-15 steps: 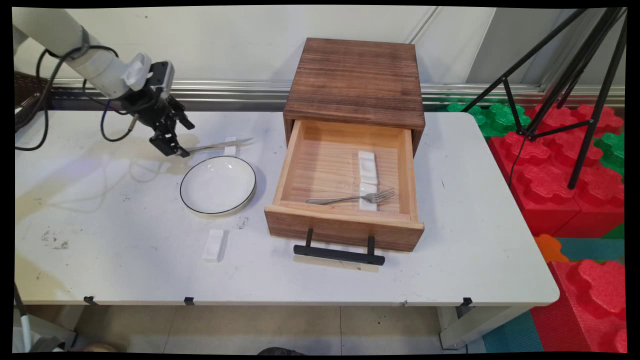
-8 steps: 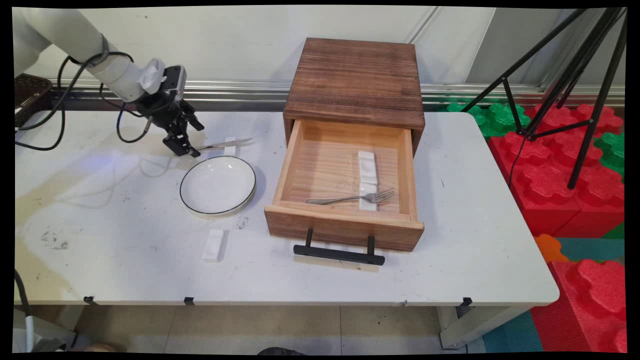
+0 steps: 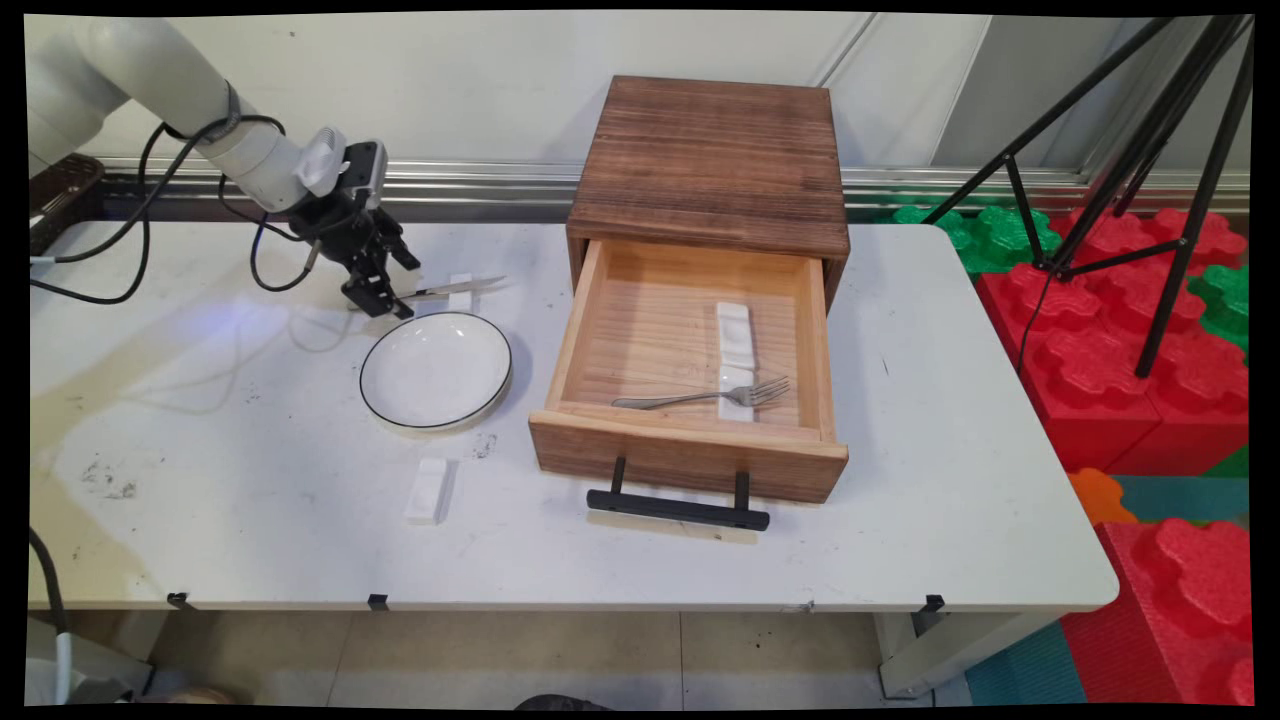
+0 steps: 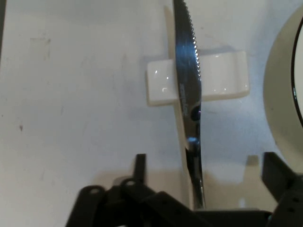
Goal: Pick up the knife from the left of the white plate, then place the picked object into the drawer
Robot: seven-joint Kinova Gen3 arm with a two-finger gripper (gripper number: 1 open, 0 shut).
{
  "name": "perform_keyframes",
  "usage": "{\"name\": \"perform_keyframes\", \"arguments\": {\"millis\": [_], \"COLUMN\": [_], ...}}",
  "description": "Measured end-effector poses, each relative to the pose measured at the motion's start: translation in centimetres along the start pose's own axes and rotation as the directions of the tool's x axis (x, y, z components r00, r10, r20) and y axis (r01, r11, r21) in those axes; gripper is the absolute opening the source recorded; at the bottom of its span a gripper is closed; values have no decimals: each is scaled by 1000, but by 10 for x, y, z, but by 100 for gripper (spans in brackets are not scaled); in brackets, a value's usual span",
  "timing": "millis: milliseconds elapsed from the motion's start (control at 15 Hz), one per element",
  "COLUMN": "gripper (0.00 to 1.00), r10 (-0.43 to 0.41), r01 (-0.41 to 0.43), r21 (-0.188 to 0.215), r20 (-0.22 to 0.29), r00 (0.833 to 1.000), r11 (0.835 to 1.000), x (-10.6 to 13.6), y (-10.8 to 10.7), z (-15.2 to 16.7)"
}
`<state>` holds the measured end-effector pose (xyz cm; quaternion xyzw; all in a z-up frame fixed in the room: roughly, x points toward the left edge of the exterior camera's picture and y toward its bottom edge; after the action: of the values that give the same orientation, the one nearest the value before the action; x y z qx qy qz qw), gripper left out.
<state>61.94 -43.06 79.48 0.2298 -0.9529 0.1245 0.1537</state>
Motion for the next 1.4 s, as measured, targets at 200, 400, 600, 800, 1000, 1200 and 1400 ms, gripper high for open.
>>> {"name": "perform_keyframes", "arguments": {"millis": [200,400,600,800,1000,1200,1400], "gripper": [0,0,0,0,0,0,0], "r10": [1,2,3,6,9,9,9], "r01": [-1,-2,-3,-6,-9,-9,-8], "r21": [-1,-1,-1,-1,-1,4,17], "r20": [-2,-5,-7,-7,-8,-9,-7], "r00": [1000,1000,1000,1000,1000,1000,1000], "r11": [1000,1000,1000,1000,1000,1000,1000], "x": [0,2,2,2,3,6,12], "y": [-1,-2,-3,-4,-5,-4,-2], "z": [4,6,8,8,5,-2,-18]}}
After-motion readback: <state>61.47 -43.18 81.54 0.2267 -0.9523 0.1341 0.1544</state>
